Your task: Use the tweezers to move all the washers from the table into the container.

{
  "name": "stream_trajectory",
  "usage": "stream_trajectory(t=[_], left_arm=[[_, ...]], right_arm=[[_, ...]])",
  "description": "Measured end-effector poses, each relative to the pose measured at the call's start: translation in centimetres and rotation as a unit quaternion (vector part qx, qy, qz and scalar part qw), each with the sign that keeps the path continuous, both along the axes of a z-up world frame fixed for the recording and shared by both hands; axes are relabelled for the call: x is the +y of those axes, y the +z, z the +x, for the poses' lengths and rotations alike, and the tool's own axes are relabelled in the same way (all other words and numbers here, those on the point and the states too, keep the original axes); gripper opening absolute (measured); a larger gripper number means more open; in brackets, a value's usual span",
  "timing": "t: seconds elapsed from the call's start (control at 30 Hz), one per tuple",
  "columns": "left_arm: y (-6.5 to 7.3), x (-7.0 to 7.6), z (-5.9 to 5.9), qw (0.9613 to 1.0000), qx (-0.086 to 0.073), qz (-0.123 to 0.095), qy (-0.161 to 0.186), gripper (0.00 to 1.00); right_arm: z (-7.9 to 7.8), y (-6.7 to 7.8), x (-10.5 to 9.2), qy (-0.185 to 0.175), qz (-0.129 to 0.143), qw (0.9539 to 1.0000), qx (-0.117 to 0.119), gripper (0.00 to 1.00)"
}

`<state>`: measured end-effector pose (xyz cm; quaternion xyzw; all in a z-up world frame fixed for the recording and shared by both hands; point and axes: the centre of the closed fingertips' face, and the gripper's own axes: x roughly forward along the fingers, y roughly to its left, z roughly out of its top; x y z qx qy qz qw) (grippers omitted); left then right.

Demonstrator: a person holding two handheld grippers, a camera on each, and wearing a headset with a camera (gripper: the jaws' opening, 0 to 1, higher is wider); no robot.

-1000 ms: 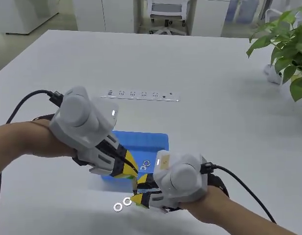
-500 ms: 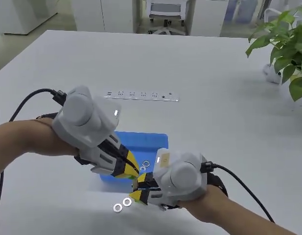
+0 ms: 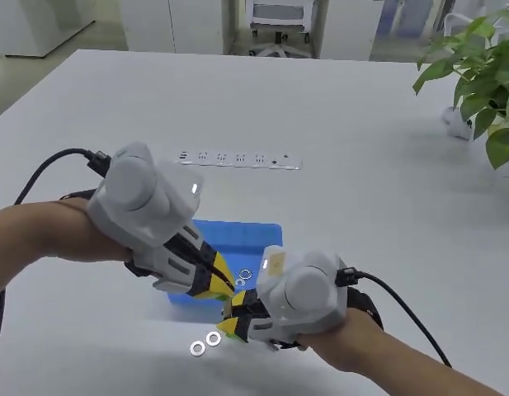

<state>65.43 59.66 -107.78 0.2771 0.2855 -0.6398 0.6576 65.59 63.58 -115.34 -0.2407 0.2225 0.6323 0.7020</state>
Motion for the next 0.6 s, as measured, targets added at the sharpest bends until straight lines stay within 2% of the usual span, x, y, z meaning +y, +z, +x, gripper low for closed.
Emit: stream_trajectory(t=[0.17, 0.6], left_arm=[[0.2, 0.0, -0.2, 1.0000, -0.001, 0.001, -0.002, 0.05], [2.0, -0.2, -0.1, 1.0000, -0.005, -0.002, -0.003, 0.05]], right_arm=[[-0.2, 0.2, -0.1, 0.003, -0.002, 1.0000, -0.003, 0.09], [0.0, 2.0, -0.3, 0.002, 0.002, 1.0000, -0.009, 0.09]])
